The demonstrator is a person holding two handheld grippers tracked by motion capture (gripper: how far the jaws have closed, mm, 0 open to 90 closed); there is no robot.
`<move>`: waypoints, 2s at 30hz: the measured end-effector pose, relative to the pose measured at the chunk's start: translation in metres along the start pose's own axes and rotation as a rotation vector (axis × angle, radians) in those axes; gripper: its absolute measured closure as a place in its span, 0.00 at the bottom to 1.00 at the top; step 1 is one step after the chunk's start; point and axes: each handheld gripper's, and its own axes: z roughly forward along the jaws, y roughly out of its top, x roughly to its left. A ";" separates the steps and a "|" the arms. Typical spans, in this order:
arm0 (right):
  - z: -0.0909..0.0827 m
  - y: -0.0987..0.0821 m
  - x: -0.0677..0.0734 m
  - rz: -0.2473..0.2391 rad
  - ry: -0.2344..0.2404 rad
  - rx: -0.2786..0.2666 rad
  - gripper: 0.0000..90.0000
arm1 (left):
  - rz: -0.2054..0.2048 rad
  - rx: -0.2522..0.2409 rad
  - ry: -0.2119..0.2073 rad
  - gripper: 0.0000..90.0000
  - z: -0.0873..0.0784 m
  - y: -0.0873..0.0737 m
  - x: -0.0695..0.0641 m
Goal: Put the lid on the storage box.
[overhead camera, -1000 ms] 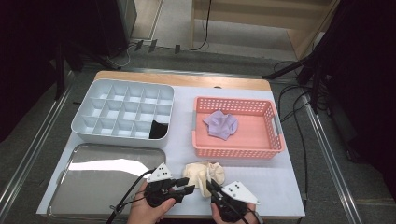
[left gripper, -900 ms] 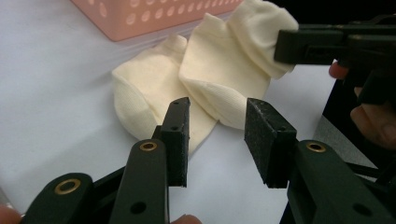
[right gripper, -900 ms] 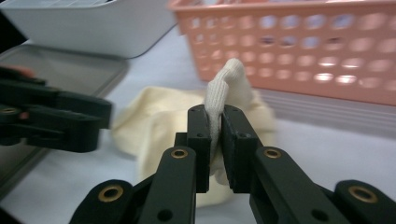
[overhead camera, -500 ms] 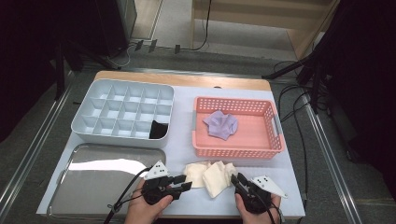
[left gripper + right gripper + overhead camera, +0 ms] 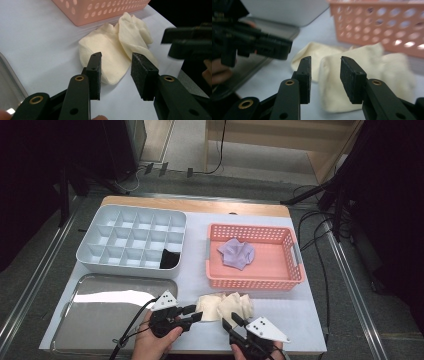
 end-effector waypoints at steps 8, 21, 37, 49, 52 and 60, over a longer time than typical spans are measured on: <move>0.014 -0.009 0.004 0.016 0.000 0.116 0.98 | -0.003 -0.012 -0.005 0.69 -0.002 0.001 0.000; 0.008 0.005 0.020 0.017 0.057 -0.031 0.81 | -0.011 -0.020 -0.002 0.69 -0.003 -0.002 0.000; 0.014 -0.012 -0.030 0.059 -0.123 0.157 0.68 | 0.072 0.083 0.097 0.64 0.011 -0.013 -0.022; 0.007 -0.010 -0.031 0.043 -0.121 0.184 0.98 | 0.052 0.114 0.091 0.98 0.006 -0.012 -0.013; 0.002 -0.010 -0.036 0.038 -0.148 0.183 0.99 | 0.056 0.101 0.098 1.00 0.004 -0.012 -0.010; -0.006 -0.006 -0.037 0.034 -0.141 0.143 0.99 | 0.051 0.054 0.086 1.00 0.000 -0.009 -0.010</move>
